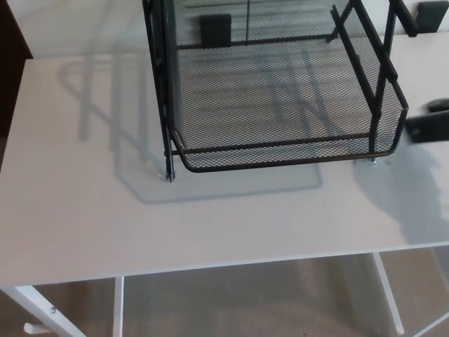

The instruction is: The robot walks towards a desk on which a file tray is kept in the middle and a stapler is kept to its right. The robot lifts the stapler using its right hand and places it on the file tray.

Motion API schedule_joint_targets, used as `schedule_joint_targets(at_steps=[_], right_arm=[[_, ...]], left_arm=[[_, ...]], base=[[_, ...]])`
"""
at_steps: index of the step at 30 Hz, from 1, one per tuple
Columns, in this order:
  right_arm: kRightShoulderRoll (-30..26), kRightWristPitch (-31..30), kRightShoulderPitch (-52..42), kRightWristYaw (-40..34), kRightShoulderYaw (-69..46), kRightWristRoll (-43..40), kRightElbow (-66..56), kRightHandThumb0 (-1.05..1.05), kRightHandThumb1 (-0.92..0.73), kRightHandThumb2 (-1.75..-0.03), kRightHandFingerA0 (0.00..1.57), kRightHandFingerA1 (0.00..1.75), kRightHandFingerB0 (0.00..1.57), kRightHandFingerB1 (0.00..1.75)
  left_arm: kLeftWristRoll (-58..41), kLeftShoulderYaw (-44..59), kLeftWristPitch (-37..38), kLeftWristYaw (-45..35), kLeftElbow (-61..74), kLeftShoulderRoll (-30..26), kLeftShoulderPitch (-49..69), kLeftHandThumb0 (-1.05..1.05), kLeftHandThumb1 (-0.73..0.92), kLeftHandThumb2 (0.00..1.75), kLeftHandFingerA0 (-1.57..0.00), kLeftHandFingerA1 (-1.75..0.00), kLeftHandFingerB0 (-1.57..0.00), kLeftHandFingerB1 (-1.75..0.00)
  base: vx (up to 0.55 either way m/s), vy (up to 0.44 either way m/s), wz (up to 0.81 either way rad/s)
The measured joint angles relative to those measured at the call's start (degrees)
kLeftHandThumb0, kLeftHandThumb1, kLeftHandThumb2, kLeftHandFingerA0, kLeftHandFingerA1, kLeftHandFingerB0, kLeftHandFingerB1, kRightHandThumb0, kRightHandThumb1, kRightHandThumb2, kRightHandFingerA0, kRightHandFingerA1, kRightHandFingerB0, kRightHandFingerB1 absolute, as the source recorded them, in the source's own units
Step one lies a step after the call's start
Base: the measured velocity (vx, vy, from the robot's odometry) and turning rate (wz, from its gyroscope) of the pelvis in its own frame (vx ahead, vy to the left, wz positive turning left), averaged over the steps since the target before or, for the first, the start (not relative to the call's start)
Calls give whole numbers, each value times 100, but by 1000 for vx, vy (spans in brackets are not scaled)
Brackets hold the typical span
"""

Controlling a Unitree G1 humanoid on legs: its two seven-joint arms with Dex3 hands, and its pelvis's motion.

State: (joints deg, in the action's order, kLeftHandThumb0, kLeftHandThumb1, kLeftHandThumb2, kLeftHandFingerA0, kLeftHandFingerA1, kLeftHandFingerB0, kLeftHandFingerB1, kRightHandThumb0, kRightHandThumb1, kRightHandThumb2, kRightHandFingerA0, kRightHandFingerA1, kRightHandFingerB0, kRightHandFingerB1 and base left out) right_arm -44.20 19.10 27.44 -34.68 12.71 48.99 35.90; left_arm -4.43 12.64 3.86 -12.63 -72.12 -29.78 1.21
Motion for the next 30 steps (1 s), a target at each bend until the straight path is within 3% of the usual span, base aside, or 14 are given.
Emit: schedule_joint_targets(at_steps=[2,4,5,6,7,8,10,22,23,26,27,28,29,30], right_arm=[[-9,9,-19,92,-175,-51,-265,-9,-52,-80,90,162,83,134],[-12,7,-22,162,-324,-134,-451,-15,-58,-68,91,166,83,127],[-6,-21,-44,239,-450,-204,-629,-17,-60,-67,95,160,89,94],[8,-50,-58,310,-555,-259,-778,-23,-59,-67,97,151,90,80],[25,-74,-73,381,-649,-318,-909,-23,-59,-67,97,151,90,80],[44,-109,-82,463,-731,-386,-1040,-16,-64,-85,96,162,81,123],[90,-149,-99,622,-876,-502,-1249,-18,-61,-97,91,171,72,149],[124,-370,-60,1612,-1546,-1093,-2263,-16,-57,-97,95,172,79,137],[100,-411,-7,1718,-1545,-1093,-2315,-22,-50,-107,124,137,91,113],[-84,-483,280,1999,-1545,-1092,-2362,-21,-45,-103,122,136,94,116],[-183,-501,419,2084,-1545,-1087,-2361,-14,-51,-93,92,173,81,137],[-242,-507,497,2127,-1544,-1082,-2359,-16,-52,-92,93,172,82,132],[-387,-509,730,2230,-1538,-1078,-2322,-24,-59,-78,98,157,89,91],[-509,-517,937,2321,-1524,-1075,-2287,-24,-59,-78,98,157,89,91]], left_arm=[[1,0,1,0,-6,-4,23,-65,90,67,-44,-50,-35,-41],[1,0,1,0,-6,-4,35,-66,90,67,-44,-49,-36,-40],[1,4,2,0,-11,-5,51,-65,89,66,-44,-49,-36,-40],[-2,17,2,0,-18,-5,68,-65,89,66,-44,-50,-36,-40],[-4,31,2,0,-23,-5,82,-65,89,66,-44,-50,-36,-40],[-5,41,2,0,-24,-5,96,-64,89,67,-44,-50,-35,-40],[-6,51,2,0,-28,-5,127,-64,90,67,-45,-48,-34,-39],[-2,55,3,8,-96,-5,272,-64,90,67,-46,-50,-34,-39],[-2,57,4,8,-90,-6,292,-64,90,67,-46,-50,-34,-38],[-3,69,8,7,-72,-7,351,-64,90,67,-43,-50,-33,-39],[-4,77,23,6,-61,-9,371,-66,90,67,-43,-48,-33,-38],[-4,79,37,5,-58,-10,383,-66,91,67,-43,-49,-33,-38],[-3,80,67,3,-46,-15,418,-65,90,67,-43,-50,-33,-39],[-4,85,85,1,-35,-19,443,-65,90,67,-43,-50,-33,-39]], base=[[0,0,0],[0,0,0],[0,0,0],[0,0,0],[0,0,0],[0,0,0],[0,0,0],[0,0,0],[0,0,0],[0,0,0],[0,0,0],[0,0,0],[0,0,0],[0,0,0]])
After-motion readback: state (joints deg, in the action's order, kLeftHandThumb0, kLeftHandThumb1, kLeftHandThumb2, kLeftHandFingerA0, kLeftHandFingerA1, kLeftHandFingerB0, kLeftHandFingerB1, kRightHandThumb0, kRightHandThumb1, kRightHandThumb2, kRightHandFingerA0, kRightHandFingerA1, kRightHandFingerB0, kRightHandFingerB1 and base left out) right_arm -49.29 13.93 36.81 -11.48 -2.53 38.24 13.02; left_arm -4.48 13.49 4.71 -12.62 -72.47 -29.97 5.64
